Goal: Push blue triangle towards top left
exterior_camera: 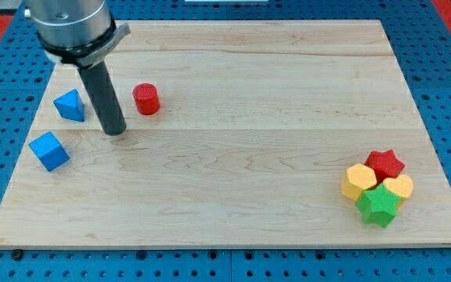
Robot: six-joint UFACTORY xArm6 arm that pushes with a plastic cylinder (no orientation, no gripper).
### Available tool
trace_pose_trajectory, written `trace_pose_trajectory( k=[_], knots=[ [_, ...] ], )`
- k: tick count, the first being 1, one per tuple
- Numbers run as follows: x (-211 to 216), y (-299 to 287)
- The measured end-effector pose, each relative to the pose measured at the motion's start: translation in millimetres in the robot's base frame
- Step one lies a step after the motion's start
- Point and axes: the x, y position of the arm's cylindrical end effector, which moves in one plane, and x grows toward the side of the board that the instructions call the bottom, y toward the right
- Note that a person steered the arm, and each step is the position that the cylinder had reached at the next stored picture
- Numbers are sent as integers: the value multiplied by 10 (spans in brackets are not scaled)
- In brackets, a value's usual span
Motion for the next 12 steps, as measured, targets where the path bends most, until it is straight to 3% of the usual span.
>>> trace_pose_trajectory(
  k=[1, 4, 5, 7, 10, 12],
  knots=[
    [-77, -563],
    [-1219, -744],
    [-1295, -744],
    [-979, -674],
    [-1488, -654],
    [-1173, -302]
  ],
)
